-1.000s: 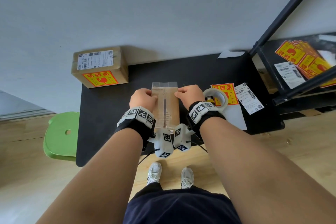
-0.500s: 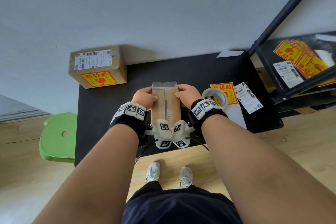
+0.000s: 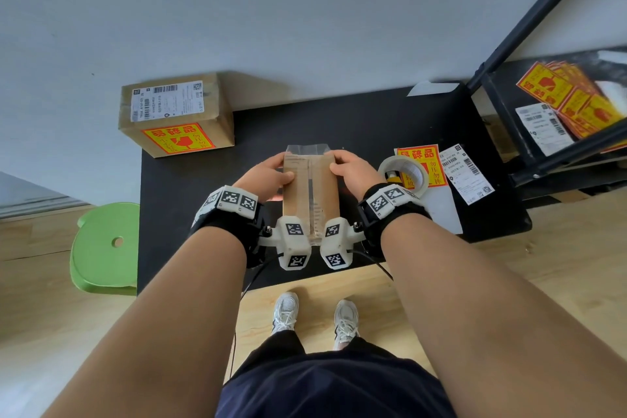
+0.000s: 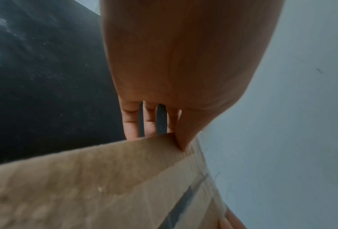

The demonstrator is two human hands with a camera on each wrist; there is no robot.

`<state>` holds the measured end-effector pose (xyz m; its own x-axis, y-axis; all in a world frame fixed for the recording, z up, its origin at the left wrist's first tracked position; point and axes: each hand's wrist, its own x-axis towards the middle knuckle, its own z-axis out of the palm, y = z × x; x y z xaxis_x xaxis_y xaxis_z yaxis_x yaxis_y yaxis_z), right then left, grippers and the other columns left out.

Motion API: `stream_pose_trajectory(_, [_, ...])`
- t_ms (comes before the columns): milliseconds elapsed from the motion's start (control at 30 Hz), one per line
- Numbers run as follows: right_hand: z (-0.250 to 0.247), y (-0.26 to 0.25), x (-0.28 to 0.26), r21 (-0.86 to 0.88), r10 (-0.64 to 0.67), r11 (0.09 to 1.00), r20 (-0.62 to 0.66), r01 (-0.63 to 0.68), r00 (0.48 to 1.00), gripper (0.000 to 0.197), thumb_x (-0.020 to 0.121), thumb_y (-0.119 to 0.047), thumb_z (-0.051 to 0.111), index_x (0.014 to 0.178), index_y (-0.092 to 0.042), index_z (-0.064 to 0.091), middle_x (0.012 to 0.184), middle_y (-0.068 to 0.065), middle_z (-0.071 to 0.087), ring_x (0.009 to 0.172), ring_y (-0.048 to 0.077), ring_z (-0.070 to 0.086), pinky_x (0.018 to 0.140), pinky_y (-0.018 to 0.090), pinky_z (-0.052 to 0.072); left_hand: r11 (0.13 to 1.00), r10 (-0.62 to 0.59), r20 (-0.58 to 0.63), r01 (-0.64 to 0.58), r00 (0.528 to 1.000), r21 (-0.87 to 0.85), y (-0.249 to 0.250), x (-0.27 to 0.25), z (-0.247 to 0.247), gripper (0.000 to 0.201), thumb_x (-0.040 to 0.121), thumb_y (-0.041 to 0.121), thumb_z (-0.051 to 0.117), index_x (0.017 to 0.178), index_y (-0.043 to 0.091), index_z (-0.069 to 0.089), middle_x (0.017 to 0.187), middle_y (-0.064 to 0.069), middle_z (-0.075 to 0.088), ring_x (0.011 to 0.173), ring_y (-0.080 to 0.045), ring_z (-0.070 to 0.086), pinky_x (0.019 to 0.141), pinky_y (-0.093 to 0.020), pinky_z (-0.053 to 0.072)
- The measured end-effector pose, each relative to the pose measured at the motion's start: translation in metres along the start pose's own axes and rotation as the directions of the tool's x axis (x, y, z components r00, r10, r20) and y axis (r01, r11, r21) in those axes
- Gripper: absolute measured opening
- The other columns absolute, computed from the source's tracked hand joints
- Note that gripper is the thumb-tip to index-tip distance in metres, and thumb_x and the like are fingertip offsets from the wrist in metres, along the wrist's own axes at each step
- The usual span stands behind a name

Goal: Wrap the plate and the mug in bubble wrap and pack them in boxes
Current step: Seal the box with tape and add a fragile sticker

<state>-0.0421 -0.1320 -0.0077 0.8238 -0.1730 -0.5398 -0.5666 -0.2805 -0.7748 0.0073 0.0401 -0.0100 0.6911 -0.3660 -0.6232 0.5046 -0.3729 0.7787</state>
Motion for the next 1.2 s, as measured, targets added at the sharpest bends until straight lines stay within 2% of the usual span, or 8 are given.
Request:
stream_pose_trajectory(100, [0.002,0.002,0.002,0.023,-0.002,1.000,-0.001,0.002,1.000,0.030,0.098,-0.011,0.043,0.121,-0.023,0.057,0.113,-0.004,0.059,0.107,0.017,0.057,0.100,0.043,0.046,1.000,0.015,-0.031,-0.015,0.999,0.000,0.001,0.002,0.000,0.033,0.096,-0.004,0.046,0.114,0.023,0.053,0.103,-0.001,0.062,0.104,-0.024,0.062,0.093,-0.046,0.052])
stream_pose_trajectory(300, [-0.005,0.002,0.005,0.040,-0.026,0.999,-0.032,0.028,0.999,0.035,0.096,-0.004,0.048,0.126,-0.017,0.061,0.113,-0.007,0.057,0.105,0.009,0.053,0.094,0.026,0.042,0.999,0.053,-0.102,-0.053,0.993,0.005,-0.005,0.007,-0.003,0.039,0.092,-0.005,0.055,0.117,0.023,0.060,0.100,0.001,0.067,0.095,-0.020,0.066,0.090,-0.042,0.054])
stream_pose_trajectory(533, [-0.002,-0.001,0.007,0.140,0.025,0.990,-0.037,-0.019,0.999,0.031,0.094,-0.002,0.052,0.106,-0.027,0.065,0.114,0.000,0.063,0.110,0.021,0.060,0.098,0.045,0.050,0.994,0.029,-0.125,-0.041,0.992,-0.096,-0.008,0.008,-0.002,0.042,0.091,-0.007,0.054,0.121,0.023,0.059,0.104,0.000,0.066,0.102,-0.022,0.066,0.094,-0.044,0.053])
stream_pose_trajectory(667, [-0.002,-0.001,0.003,0.057,0.001,0.998,-0.111,0.005,0.994,0.031,0.093,-0.009,0.056,0.121,-0.022,0.059,0.122,0.000,0.062,0.104,0.013,0.057,0.091,0.029,0.047,0.995,0.021,-0.146,-0.035,0.989,-0.096,-0.007,0.008,-0.002,0.049,0.090,-0.006,0.057,0.132,0.018,0.056,0.110,-0.004,0.067,0.099,-0.020,0.067,0.092,-0.042,0.054])
stream_pose_trajectory(800, [-0.001,0.000,-0.005,-0.218,-0.141,0.973,-0.275,0.081,0.951,0.047,0.089,-0.021,0.065,0.133,-0.026,0.049,0.129,0.001,0.049,0.105,0.016,0.055,0.082,0.026,0.042,0.970,0.158,-0.309,-0.089,0.938,0.226,-0.008,0.005,-0.003,0.076,0.082,0.010,0.073,0.146,0.029,0.038,0.134,0.000,0.052,0.118,-0.019,0.055,0.102,-0.040,0.047])
stream_pose_trajectory(933, [0.002,-0.006,-0.005,-0.463,-0.326,0.867,-0.248,0.184,0.912,0.036,0.089,-0.017,0.062,0.124,-0.029,0.057,0.130,0.003,0.043,0.115,0.020,0.049,0.087,0.034,0.049,0.718,0.442,-0.249,-0.173,0.862,0.675,0.002,0.003,0.002,0.058,0.084,0.014,0.065,0.136,0.035,0.052,0.145,0.006,0.039,0.134,-0.018,0.032,0.108,-0.030,0.028])
stream_pose_trajectory(1067, [0.006,0.002,-0.003,-0.495,-0.273,0.855,-0.169,0.158,0.947,0.031,0.097,-0.022,0.047,0.121,-0.035,0.061,0.129,0.001,0.044,0.118,0.020,0.045,0.094,0.043,0.047,0.584,0.297,-0.150,-0.055,0.943,0.810,0.007,0.008,0.007,0.045,0.096,0.022,0.045,0.138,0.040,0.048,0.156,0.011,0.022,0.142,-0.020,0.017,0.116,-0.041,0.025])
stream_pose_trajectory(1200, [0.008,0.001,-0.001,-0.469,-0.146,0.880,-0.121,0.073,0.982,0.037,0.099,-0.025,0.033,0.127,-0.042,0.052,0.127,0.004,0.048,0.114,0.024,0.049,0.094,0.047,0.047,0.594,0.288,-0.089,-0.105,0.953,0.797,0.006,0.008,0.011,0.045,0.099,0.015,0.038,0.143,0.025,0.042,0.152,0.003,0.035,0.138,-0.023,0.029,0.114,-0.038,0.027])
